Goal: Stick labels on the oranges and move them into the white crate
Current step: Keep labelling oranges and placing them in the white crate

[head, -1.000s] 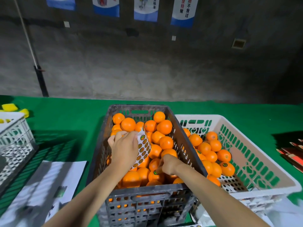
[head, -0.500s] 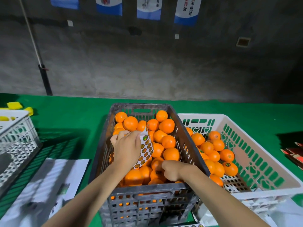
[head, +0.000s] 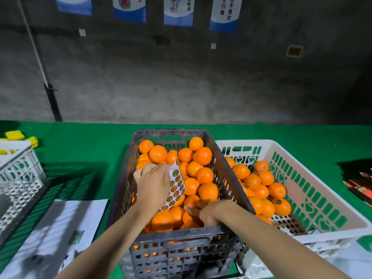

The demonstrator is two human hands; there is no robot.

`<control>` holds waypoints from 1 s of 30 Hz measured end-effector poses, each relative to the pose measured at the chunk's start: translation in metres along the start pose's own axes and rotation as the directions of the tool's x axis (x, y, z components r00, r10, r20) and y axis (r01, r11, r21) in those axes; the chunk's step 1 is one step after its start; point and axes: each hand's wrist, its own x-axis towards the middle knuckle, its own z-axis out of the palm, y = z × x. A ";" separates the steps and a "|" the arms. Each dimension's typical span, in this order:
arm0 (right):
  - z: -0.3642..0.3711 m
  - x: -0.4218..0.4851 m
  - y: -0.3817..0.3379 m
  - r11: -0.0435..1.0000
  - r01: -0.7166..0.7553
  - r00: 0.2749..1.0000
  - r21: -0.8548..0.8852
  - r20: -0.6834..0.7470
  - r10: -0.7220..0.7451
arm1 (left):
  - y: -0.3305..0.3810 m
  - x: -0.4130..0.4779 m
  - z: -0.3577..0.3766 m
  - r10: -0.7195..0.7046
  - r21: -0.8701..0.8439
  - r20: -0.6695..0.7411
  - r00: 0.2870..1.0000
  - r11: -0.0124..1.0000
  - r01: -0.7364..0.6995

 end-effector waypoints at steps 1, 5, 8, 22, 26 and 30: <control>-0.002 -0.003 0.000 1.000 -0.007 1.000 -0.018 -0.014 0.007 | 0.000 0.000 0.001 0.010 0.005 -0.007 1.000 1.000 -0.010; -0.010 -0.007 -0.003 0.999 -0.004 0.998 -0.038 -0.063 0.002 | -0.001 0.000 0.001 0.015 0.019 -0.018 1.000 1.000 -0.015; -0.017 -0.004 -0.006 0.988 0.010 0.995 -0.154 -0.097 -0.025 | -0.001 0.002 0.000 0.027 0.045 -0.001 1.000 0.999 -0.027; -0.013 0.014 0.019 0.850 0.230 0.845 0.473 -0.531 0.067 | 0.002 0.005 -0.011 0.106 0.054 -0.124 0.987 0.993 -0.100; -0.017 0.012 0.018 0.574 0.394 0.621 0.718 -0.669 0.409 | -0.001 0.008 -0.013 0.034 0.047 -0.147 0.988 0.999 -0.028; -0.017 0.010 0.025 0.436 0.546 0.370 0.716 -0.672 0.641 | -0.002 0.010 -0.013 -0.001 0.042 -0.171 0.985 0.999 0.008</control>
